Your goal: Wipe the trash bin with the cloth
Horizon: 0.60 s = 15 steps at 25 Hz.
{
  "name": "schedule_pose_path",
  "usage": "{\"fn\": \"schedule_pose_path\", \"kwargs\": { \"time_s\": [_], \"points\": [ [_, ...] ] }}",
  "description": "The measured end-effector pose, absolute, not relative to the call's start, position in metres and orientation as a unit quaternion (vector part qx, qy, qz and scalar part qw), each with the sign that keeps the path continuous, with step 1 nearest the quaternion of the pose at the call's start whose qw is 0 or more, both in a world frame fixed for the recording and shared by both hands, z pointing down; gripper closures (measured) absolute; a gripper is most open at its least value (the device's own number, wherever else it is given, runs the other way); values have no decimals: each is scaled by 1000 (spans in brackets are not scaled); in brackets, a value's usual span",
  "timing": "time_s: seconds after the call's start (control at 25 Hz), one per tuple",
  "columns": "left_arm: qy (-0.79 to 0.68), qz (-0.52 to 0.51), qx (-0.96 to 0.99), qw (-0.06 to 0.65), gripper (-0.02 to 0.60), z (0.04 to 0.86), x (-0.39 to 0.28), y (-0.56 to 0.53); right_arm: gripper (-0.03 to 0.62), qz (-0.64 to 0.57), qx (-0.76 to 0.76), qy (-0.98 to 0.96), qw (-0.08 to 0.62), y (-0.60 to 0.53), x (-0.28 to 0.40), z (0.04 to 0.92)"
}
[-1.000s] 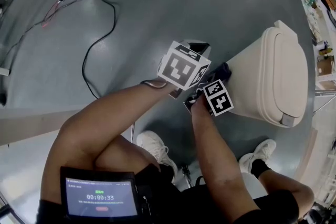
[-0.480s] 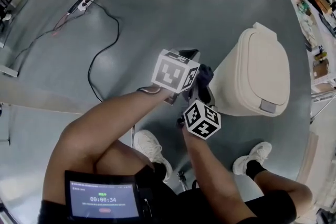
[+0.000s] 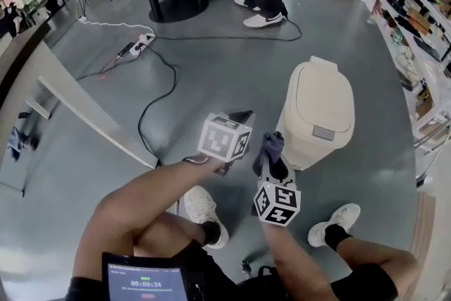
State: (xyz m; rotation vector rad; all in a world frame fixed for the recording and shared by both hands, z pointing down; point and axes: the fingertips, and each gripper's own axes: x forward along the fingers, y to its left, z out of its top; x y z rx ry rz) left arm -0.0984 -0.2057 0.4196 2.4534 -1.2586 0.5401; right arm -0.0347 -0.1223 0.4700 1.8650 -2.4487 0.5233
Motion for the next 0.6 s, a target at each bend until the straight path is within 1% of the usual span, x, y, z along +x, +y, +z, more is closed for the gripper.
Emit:
{"fn": "schedule_pose_path", "kwargs": {
  "time_s": [0.16, 0.28, 0.44, 0.52, 0.6],
  "points": [
    [-465, 163, 858, 143, 584, 384, -88, -171, 519, 126, 583, -802, 19, -87, -2, 418],
    [-467, 147, 865, 111, 584, 352, -68, -140, 519, 95, 567, -818, 21, -65, 28, 366],
    [-453, 140, 878, 63, 584, 318, -34, -87, 519, 113, 546, -830, 27, -44, 75, 313],
    [-451, 118, 882, 64, 583, 298, -17, -67, 519, 86, 542, -835, 52, -32, 99, 288],
    [-453, 82, 884, 85, 584, 276, 0, -52, 519, 34, 533, -841, 92, -18, 115, 269]
  ]
}}
